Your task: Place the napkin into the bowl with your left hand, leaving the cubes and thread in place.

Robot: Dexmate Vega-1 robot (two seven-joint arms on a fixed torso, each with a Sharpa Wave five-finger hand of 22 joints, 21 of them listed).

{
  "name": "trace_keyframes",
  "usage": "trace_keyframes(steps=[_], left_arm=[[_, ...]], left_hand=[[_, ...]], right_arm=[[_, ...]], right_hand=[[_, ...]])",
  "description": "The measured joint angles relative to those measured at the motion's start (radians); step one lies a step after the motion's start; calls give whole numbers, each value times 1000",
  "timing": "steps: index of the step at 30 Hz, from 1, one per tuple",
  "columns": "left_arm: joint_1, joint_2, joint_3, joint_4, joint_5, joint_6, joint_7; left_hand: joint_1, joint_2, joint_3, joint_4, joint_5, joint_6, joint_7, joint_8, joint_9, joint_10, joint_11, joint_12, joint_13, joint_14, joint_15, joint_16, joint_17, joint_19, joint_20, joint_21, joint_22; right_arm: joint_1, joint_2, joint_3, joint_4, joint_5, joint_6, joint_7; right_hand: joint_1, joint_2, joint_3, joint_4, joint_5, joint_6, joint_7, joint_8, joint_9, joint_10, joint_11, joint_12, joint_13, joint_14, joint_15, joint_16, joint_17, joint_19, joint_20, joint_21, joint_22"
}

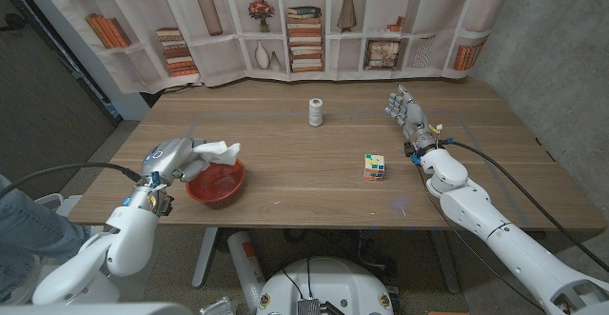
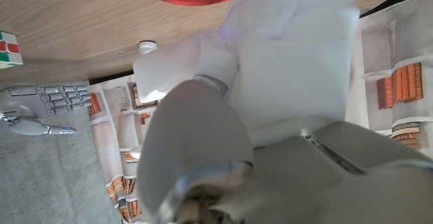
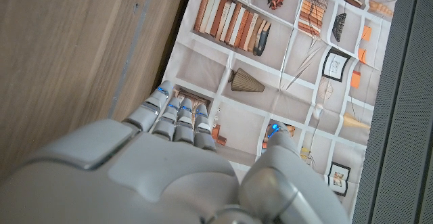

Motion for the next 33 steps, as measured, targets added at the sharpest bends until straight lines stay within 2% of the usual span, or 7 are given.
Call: trace_keyframes(steps=[6,13,14,16,33], left_arm=[[-18,13,27,18,-9,4,0],[-18,13,27,18,-26,10,0],[-36,30,51,35,-31,12,-1],[-42,36,61,41,-38,14,-2],[-56,73,94,54,-92,38,-7]], left_hand=[[-1,-1,-3,-3,0,0,0,0,-1,0,0,0,1,0,0,0,3,0,0,3,0],[1,1,-4,-4,0,0,0,0,-3,0,0,0,1,0,0,0,8,-7,4,3,0],[1,1,-4,-4,0,0,0,0,-3,0,0,0,1,0,0,0,8,-7,4,3,0],[2,2,-4,-4,0,0,0,0,-3,0,0,0,1,-1,0,0,8,-7,4,3,0],[3,3,-4,-4,0,0,0,0,-4,0,0,-8,6,-3,1,-1,10,-7,4,13,0]], right_arm=[[-1,-2,0,0,3,-3,2],[-2,-3,0,0,5,-8,5],[-2,-3,0,0,5,-8,5],[-3,-4,0,0,6,-9,5],[-22,-14,7,-18,10,-11,-1]], right_hand=[[0,0,0,0,0,0,0,0,0,0,0,0,0,0,0,0,0,0,0,-4,0],[0,0,0,0,0,0,0,0,0,0,0,0,0,0,0,0,0,0,0,-4,0],[0,0,0,0,0,0,0,0,0,0,0,0,0,0,0,0,0,0,0,-4,0],[0,0,0,0,0,0,0,0,0,0,0,0,0,0,0,0,0,0,0,-4,0],[0,0,-4,4,0,0,0,0,0,0,0,0,0,0,0,0,0,0,0,-4,0]])
